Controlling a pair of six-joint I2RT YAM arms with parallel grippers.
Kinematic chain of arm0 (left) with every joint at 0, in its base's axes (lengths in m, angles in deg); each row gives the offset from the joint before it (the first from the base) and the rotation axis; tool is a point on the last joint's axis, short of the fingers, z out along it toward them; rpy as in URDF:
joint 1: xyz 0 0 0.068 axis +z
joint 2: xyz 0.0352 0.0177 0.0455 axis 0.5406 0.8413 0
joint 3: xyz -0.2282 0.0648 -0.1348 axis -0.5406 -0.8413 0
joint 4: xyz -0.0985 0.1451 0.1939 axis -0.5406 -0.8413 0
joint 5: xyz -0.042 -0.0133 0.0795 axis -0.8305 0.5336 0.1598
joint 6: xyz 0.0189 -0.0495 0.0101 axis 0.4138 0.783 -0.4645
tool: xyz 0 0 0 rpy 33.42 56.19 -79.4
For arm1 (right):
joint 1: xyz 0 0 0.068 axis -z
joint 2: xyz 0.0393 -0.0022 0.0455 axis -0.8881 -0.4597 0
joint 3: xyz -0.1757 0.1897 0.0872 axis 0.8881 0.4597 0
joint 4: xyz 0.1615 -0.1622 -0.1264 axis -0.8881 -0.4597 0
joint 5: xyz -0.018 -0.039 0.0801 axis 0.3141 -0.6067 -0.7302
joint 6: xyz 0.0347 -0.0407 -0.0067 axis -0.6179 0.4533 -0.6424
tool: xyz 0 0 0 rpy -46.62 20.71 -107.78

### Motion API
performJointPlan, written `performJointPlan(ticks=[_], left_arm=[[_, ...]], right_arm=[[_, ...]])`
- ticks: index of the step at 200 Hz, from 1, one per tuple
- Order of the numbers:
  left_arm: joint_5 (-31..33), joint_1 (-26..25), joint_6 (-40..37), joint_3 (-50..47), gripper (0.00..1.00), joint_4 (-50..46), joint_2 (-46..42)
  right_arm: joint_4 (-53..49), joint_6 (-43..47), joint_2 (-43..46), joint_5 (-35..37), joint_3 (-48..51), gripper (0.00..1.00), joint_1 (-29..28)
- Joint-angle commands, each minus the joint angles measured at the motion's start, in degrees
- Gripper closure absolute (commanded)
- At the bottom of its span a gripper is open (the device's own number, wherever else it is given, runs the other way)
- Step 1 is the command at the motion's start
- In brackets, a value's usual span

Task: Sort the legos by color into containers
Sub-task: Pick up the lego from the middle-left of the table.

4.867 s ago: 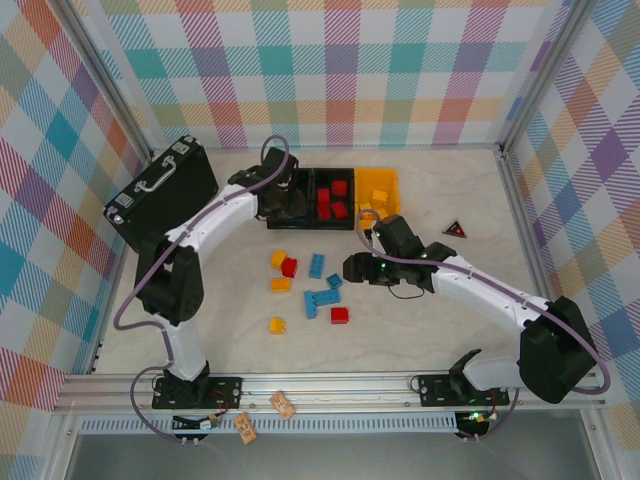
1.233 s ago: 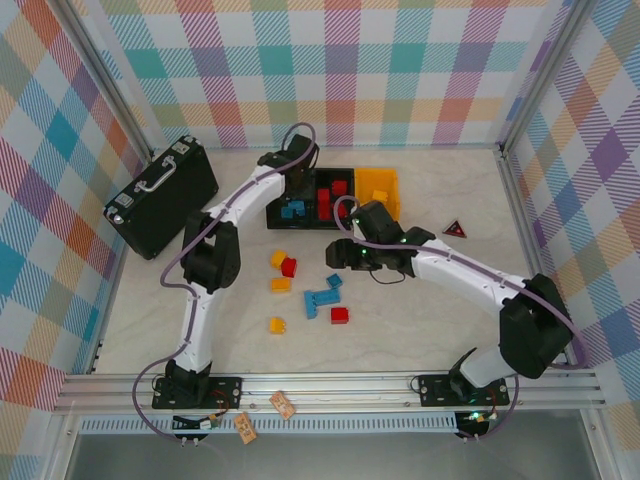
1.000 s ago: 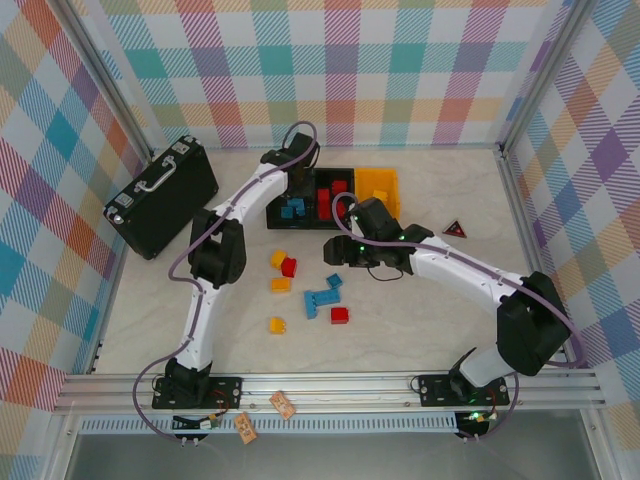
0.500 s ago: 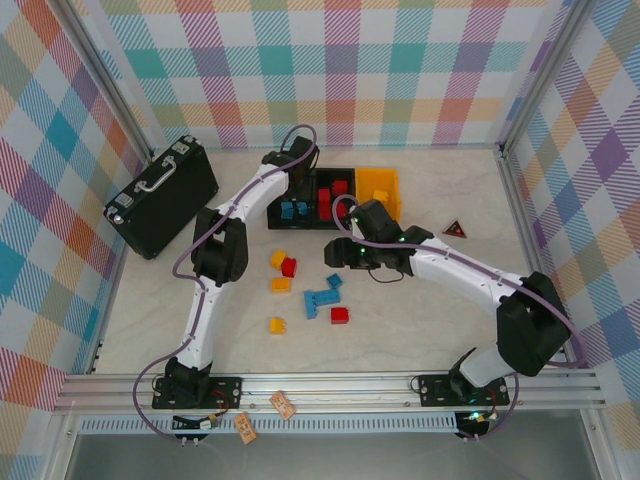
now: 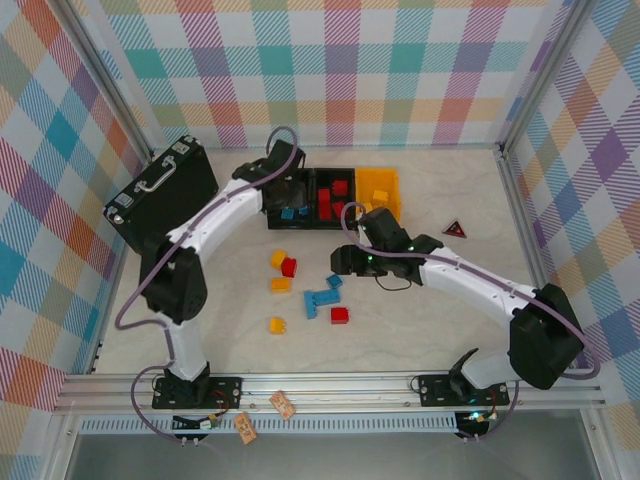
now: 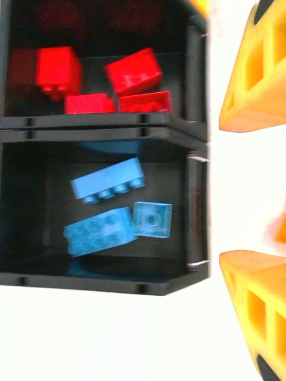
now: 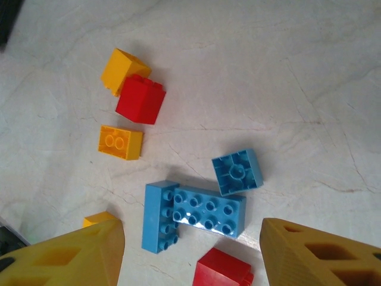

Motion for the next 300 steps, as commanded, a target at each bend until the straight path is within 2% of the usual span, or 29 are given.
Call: performJointPlan(ticks=[1,44,61,91,126,165,213,238,300], left_arm=[[-5.8,-0.5,3.7,-10.8,0.46,4.0,-6.3],[-10.6,-0.8,9.6,-31.6,0.45,10.3,-20.3],[-10.4,-1.3,11.8,-37.1,0.45,10.9,-24.8],[-10.3,-3.0,15.2,-42.7,0.45,10.3,-30.3],[-10.6,-6.0,17.4,-44.8,0.44,8.6,-31.8],[-12.9,-11.0,21.5,-45.7,0.45,9.3,-29.8],[-10.5,-17.6,24.0,-45.5,0.40,11.1,-24.4],[-10.1,-20.3,24.4,-44.2,0.39,11.0,-20.7],[-8.4,-21.8,22.9,-39.6,0.40,8.3,-13.8]], right_arm=[[-1.5,-0.1,1.3,1.4,1.9,0.38,0.1],[-2.7,1.0,-1.8,3.0,1.9,0.38,-1.3],[-2.2,0.8,-4.0,2.6,1.4,0.38,-1.9],[-1.0,0.1,-6.5,1.9,0.4,0.38,-2.7],[-0.2,-0.8,-6.6,0.7,0.6,0.38,-3.1],[-1.3,-1.7,-4.2,1.5,3.4,0.38,-3.3],[-0.4,-2.7,2.4,0.4,9.4,0.39,-3.3],[-1.5,-3.3,5.9,2.2,12.2,0.38,-3.3],[-0.3,-5.0,7.2,2.5,15.1,0.38,-3.3]])
